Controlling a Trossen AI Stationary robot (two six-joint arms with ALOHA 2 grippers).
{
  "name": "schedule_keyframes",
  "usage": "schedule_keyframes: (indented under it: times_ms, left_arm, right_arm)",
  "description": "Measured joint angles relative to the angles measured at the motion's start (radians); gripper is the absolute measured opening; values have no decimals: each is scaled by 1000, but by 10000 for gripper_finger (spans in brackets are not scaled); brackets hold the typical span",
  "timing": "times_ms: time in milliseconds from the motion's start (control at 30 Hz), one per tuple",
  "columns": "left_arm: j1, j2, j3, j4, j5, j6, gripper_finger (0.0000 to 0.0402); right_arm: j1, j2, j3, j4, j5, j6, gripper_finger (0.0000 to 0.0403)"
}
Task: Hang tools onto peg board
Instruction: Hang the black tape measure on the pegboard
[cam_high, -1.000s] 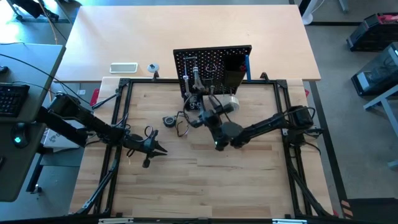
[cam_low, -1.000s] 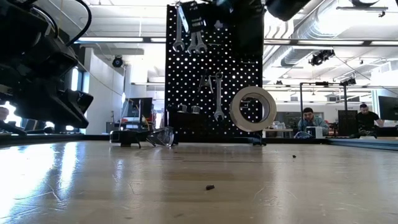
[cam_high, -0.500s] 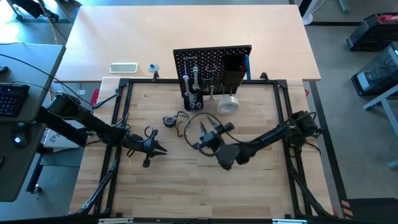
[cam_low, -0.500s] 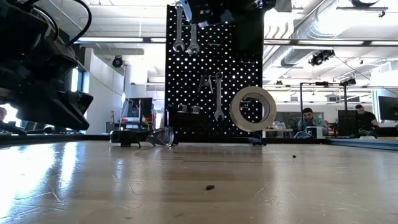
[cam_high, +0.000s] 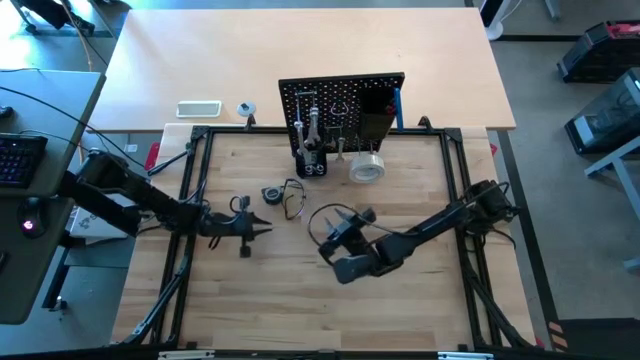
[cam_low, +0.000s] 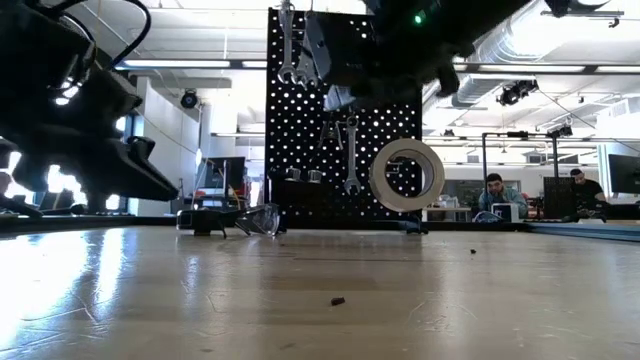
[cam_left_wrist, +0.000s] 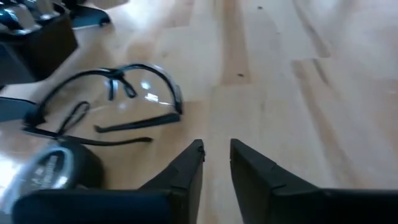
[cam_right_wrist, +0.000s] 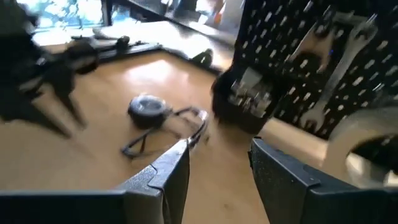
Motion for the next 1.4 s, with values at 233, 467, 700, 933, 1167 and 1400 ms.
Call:
schedule_keyframes:
  times_ms: [233, 467, 700, 933, 1167, 1400]
  left_arm:
    - [119, 0, 37, -11, -1, 105, 152]
    - [292, 0, 122, -205, 76, 169, 223]
    - [445, 0, 171, -340, 164, 237, 250]
    - [574, 4, 172, -354, 388, 241, 255]
    - [622, 66, 179, -365, 473, 157, 255]
    - [590, 75, 180, -360, 482, 5, 255]
  right_arm:
    - [6, 0, 0, -81, -89, 85, 163]
    - [6, 0, 0, -84, -138, 83, 163]
    - [8, 0, 0, -86, -144, 82, 163]
    - [14, 0, 0, -87, -143, 82, 163]
    - [14, 0, 0, -85, -141, 85, 163]
    - [21, 0, 0, -78, -141, 100, 163]
